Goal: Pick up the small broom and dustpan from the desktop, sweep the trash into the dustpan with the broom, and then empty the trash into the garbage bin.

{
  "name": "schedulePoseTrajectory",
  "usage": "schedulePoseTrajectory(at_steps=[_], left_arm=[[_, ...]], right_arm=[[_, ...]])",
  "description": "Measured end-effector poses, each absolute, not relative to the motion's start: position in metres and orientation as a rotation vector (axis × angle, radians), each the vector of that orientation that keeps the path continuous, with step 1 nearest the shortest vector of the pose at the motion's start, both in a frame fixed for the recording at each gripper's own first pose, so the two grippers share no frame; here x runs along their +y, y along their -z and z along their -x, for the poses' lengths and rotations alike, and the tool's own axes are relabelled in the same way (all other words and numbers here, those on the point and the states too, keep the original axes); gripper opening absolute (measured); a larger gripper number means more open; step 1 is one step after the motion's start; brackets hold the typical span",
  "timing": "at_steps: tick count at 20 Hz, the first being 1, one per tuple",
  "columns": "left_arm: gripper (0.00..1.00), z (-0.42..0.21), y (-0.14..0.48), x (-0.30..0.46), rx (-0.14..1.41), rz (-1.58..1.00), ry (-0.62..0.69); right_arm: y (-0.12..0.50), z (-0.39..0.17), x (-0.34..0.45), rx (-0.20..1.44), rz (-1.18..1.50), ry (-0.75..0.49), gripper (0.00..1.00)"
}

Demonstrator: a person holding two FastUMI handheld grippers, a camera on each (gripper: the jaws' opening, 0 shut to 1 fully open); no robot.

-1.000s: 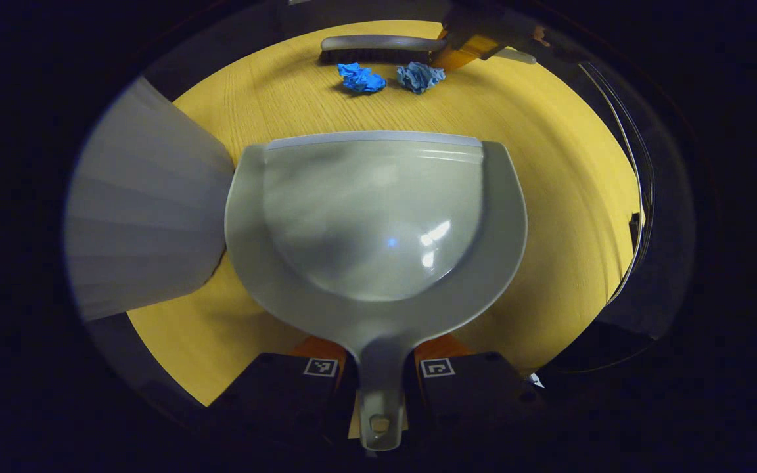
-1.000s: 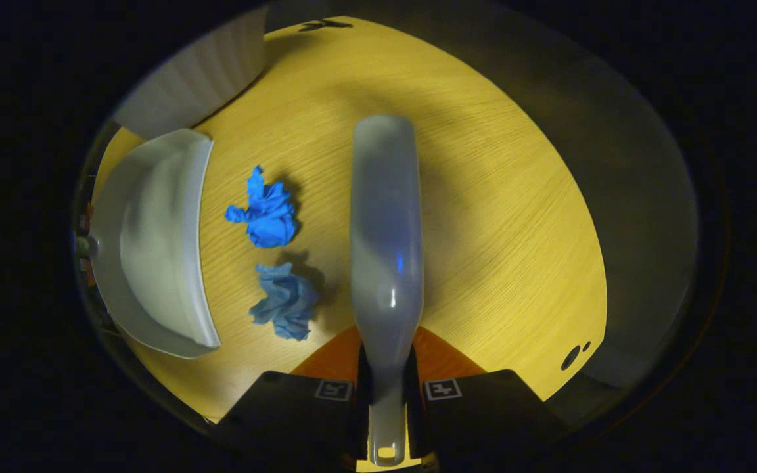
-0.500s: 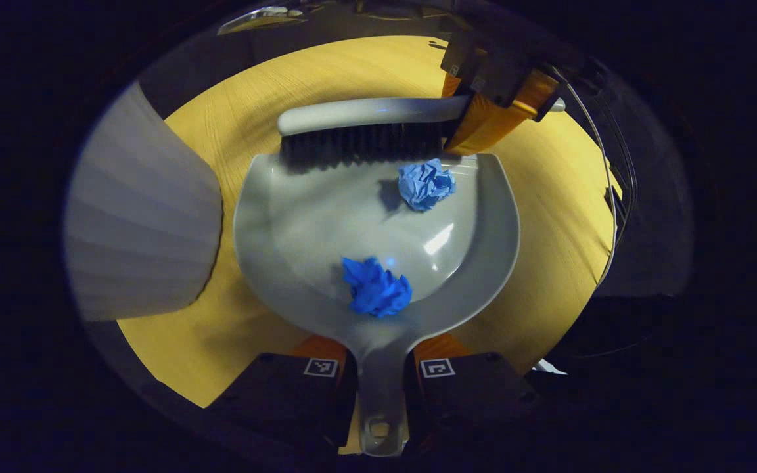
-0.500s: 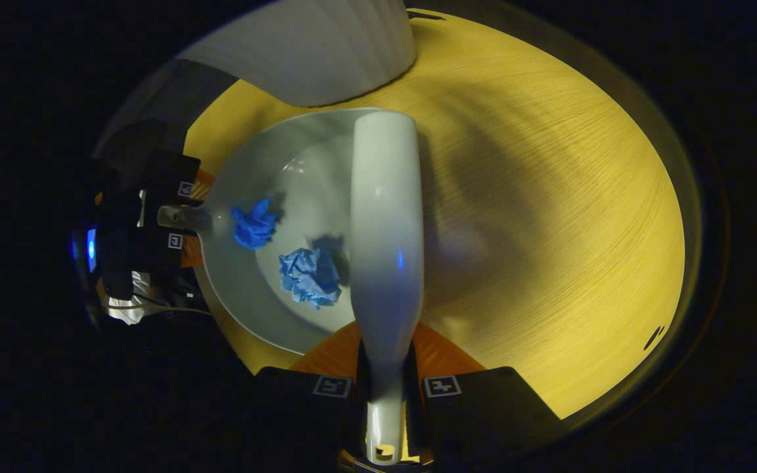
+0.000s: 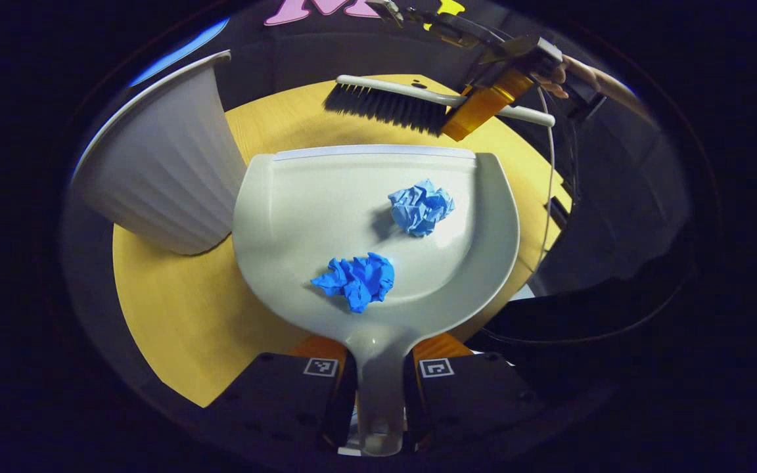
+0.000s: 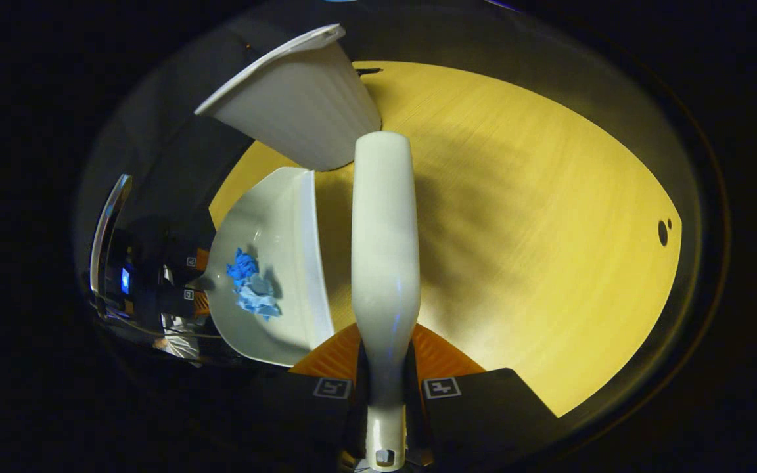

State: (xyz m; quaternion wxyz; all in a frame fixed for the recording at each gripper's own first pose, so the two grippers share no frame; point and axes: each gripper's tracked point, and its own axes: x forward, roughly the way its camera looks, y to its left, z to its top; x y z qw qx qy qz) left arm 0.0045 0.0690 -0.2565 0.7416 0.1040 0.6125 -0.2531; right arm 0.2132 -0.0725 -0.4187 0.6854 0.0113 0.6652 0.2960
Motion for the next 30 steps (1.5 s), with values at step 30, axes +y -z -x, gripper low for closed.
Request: schedulePoseTrajectory(at_steps=[30], left_arm=[[0.29,-0.25,0.178,0.167,1.421,-1.308,0.118]], right_arm=[[0.557,-0.057,-0.163,1.166,-0.622,-0.367,0.25]])
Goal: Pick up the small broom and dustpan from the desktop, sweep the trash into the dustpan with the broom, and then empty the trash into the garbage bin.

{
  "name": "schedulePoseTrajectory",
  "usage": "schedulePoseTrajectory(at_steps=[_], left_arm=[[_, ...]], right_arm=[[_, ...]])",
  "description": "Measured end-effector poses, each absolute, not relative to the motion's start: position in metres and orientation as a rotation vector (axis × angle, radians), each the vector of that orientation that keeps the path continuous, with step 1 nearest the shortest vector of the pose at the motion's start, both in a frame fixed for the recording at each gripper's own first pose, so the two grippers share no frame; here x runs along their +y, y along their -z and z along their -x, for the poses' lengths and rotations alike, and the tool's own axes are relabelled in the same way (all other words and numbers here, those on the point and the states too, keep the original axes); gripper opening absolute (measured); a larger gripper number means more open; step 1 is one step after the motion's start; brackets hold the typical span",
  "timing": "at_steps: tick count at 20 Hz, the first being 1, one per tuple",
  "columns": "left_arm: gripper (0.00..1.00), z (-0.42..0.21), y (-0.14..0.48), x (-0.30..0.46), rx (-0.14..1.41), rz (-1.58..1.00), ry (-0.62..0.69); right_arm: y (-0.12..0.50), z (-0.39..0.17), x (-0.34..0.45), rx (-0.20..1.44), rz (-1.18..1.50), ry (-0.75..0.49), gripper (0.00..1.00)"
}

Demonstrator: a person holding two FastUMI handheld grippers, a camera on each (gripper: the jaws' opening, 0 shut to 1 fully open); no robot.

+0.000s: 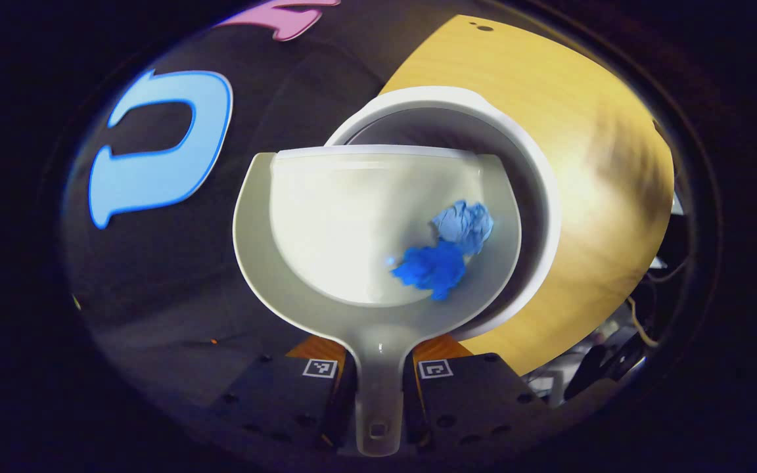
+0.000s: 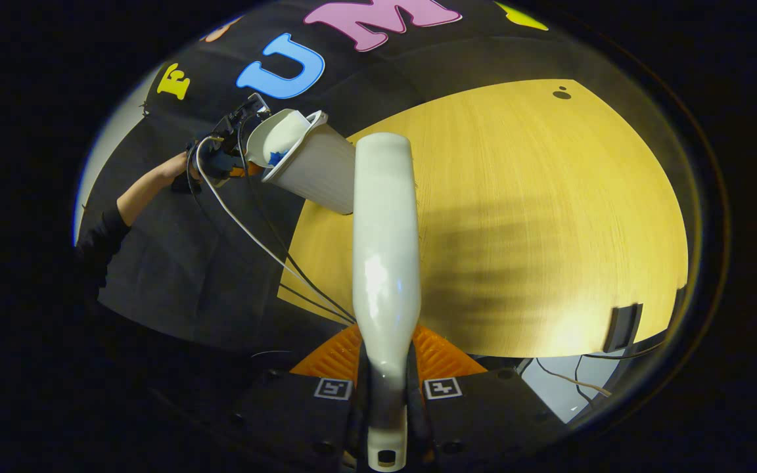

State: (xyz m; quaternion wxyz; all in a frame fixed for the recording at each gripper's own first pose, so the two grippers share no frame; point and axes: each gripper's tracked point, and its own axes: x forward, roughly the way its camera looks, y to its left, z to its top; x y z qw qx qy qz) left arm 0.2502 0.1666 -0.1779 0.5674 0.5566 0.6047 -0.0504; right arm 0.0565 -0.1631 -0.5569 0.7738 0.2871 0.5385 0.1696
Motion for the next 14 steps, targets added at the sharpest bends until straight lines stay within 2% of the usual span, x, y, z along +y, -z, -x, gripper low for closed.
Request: schedulePoseTrajectory(at_steps=[5,9,14], left_arm=[[0.29,-0.247,0.179,0.186,1.371,-1.416,0.1],[0.29,-0.253,0.18,0.184,1.274,-1.476,-0.004],[0.29,-0.254,0.189,0.183,1.181,-1.421,-0.06]], right_arm=[[0.559,-0.081,-0.162,1.132,-0.665,-0.348,0.25],[0.562,-0.093,-0.156,1.145,-0.654,-0.375,0.25],[0.562,-0.102,-0.153,1.169,-0.628,-0.401,0.26]])
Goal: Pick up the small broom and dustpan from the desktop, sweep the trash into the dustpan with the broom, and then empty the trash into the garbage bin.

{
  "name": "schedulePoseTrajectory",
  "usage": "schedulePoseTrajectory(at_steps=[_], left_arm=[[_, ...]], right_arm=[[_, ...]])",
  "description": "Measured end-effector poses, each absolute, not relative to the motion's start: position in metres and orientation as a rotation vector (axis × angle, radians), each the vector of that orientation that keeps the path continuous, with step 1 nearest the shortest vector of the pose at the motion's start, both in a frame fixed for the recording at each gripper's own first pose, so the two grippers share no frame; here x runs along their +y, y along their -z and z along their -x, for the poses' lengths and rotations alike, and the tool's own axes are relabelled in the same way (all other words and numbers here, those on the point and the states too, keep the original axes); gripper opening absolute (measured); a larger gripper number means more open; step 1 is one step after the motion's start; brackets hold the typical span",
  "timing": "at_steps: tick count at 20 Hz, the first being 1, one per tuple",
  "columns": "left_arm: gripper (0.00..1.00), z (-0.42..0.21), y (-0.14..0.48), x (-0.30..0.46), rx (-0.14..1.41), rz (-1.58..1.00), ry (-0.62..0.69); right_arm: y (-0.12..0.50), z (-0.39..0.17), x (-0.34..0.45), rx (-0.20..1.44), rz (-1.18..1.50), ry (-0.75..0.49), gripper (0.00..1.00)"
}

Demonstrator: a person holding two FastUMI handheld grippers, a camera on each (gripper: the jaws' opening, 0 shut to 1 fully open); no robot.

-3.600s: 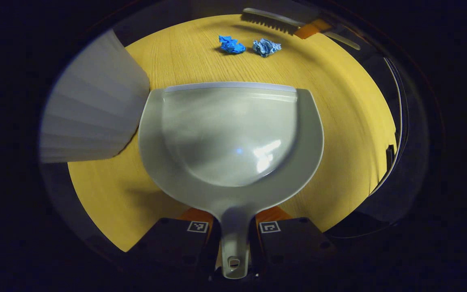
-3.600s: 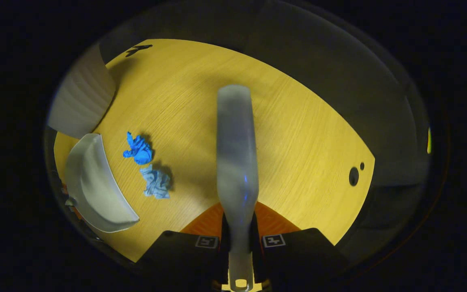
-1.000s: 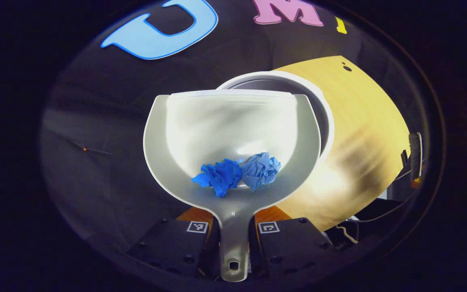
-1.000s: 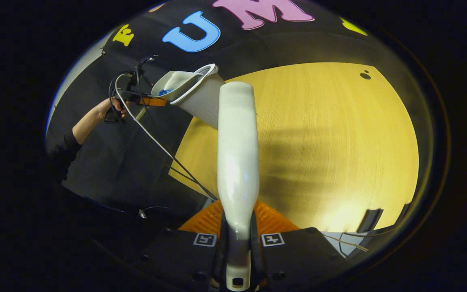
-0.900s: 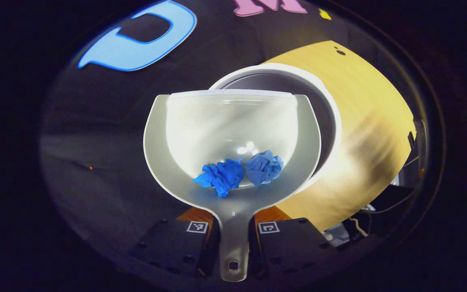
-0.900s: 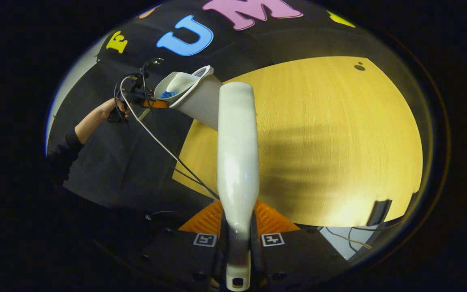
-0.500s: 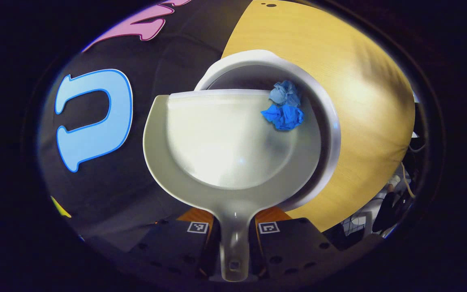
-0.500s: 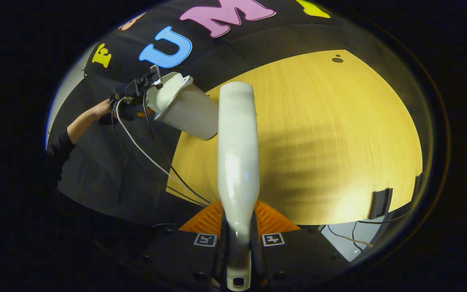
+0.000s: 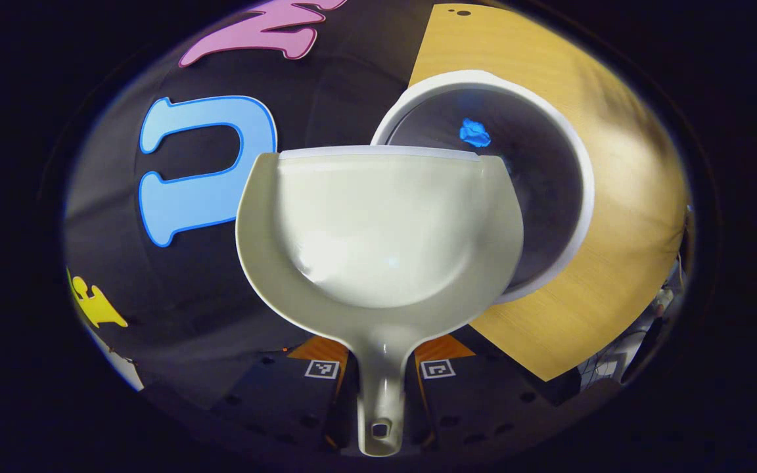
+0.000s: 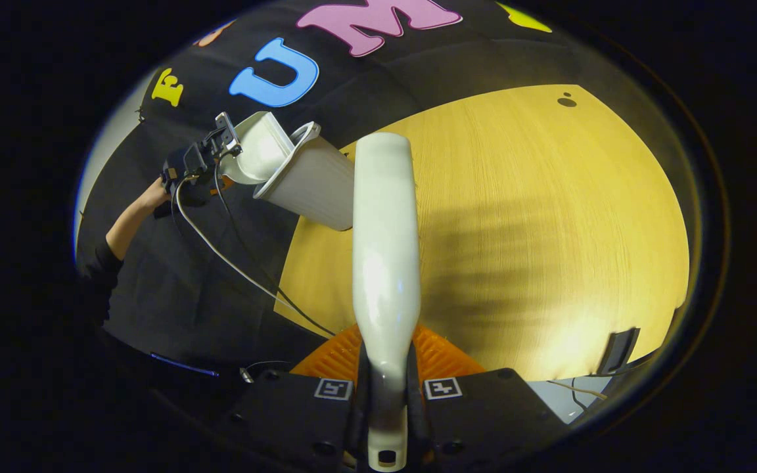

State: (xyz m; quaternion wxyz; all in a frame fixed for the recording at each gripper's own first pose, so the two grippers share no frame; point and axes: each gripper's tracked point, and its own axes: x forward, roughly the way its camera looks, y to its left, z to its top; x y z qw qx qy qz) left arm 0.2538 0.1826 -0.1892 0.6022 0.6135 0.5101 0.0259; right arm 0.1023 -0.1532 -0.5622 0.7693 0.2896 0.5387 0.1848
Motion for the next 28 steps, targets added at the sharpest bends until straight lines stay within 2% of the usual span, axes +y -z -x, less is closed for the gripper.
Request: schedulePoseTrajectory(at_steps=[3,8,9,13,17,21,24,28], left_arm=[[0.27,-0.252,0.21,0.171,1.109,-1.259,-0.069],[0.29,-0.259,0.272,0.104,0.932,-0.889,0.047],[0.27,-0.258,0.283,0.09,0.902,-0.829,0.079],[0.29,-0.226,0.329,-0.005,0.884,-0.52,0.214],[0.28,-0.18,0.392,-0.092,0.982,-0.263,0.326],[0.29,-0.152,0.465,-0.137,1.143,-0.038,0.353],[0.29,-0.142,0.529,-0.144,1.253,0.015,0.299],[0.29,-0.139,0.616,-0.121,1.377,-0.088,0.124]], right_arm=[[0.556,-0.11,-0.157,1.166,-0.619,-0.399,0.25],[0.563,-0.129,-0.171,1.151,-0.647,-0.321,0.25],[0.566,-0.132,-0.174,1.15,-0.649,-0.305,0.25],[0.581,-0.133,-0.187,1.17,-0.628,-0.241,0.25],[0.613,-0.119,-0.205,1.229,-0.564,-0.19,0.26],[0.651,-0.101,-0.21,1.314,-0.568,-0.154,0.25],[0.684,-0.097,-0.2,1.384,-0.541,-0.163,0.26],[0.722,-0.1,-0.196,1.488,-0.435,-0.151,0.26]])
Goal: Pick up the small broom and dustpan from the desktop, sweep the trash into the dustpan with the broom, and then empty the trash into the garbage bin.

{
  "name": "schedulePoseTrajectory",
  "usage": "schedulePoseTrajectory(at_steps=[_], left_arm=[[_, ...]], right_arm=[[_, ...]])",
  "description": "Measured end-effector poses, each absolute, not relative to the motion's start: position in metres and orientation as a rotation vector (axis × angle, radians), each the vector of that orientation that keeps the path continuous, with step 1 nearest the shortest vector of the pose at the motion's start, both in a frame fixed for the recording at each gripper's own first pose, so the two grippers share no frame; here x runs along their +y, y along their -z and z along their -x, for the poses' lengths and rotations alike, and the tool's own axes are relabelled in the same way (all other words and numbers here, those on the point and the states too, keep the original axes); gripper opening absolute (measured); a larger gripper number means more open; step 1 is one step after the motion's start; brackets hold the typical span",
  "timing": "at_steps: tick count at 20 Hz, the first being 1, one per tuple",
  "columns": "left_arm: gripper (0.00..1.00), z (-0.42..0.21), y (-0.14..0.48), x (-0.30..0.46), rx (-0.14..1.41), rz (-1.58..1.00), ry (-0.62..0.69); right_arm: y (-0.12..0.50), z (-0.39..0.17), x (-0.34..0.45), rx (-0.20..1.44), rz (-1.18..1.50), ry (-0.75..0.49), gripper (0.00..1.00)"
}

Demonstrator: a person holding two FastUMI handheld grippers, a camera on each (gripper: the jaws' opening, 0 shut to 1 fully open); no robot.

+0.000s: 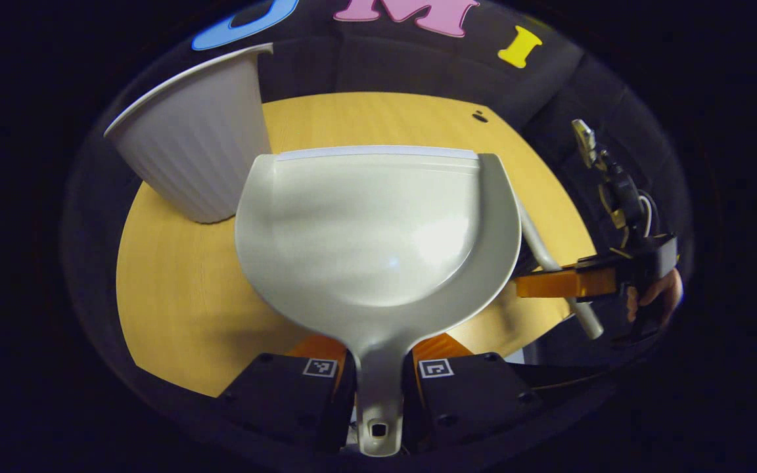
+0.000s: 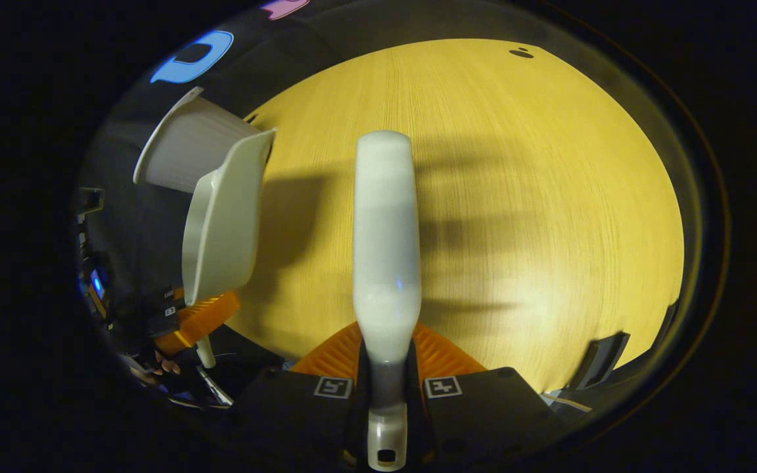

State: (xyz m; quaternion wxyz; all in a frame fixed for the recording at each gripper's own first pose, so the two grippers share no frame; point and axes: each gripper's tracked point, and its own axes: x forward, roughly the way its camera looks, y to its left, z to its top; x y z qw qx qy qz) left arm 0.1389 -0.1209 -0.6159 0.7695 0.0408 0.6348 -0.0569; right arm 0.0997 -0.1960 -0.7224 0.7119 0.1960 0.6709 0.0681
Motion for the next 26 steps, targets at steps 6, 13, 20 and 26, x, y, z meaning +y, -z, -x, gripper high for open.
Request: schedulePoseTrajectory(at_steps=[6,13,20,26], left_arm=[[0.29,-0.137,0.634,-0.114,1.483,-0.001,0.043],[0.29,-0.14,0.632,-0.11,1.555,-0.002,-0.024],[0.85,-0.14,0.621,-0.12,1.541,0.024,0.029],[0.87,-0.135,0.552,-0.131,1.424,0.111,0.095]], right_arm=[[0.739,-0.111,-0.18,1.558,-0.361,-0.105,0.26],[0.75,-0.118,-0.175,1.597,-0.332,-0.08,0.29],[0.718,-0.117,-0.181,1.529,-0.377,-0.089,0.63],[0.644,-0.116,-0.202,1.308,-0.427,-0.066,1.0]])
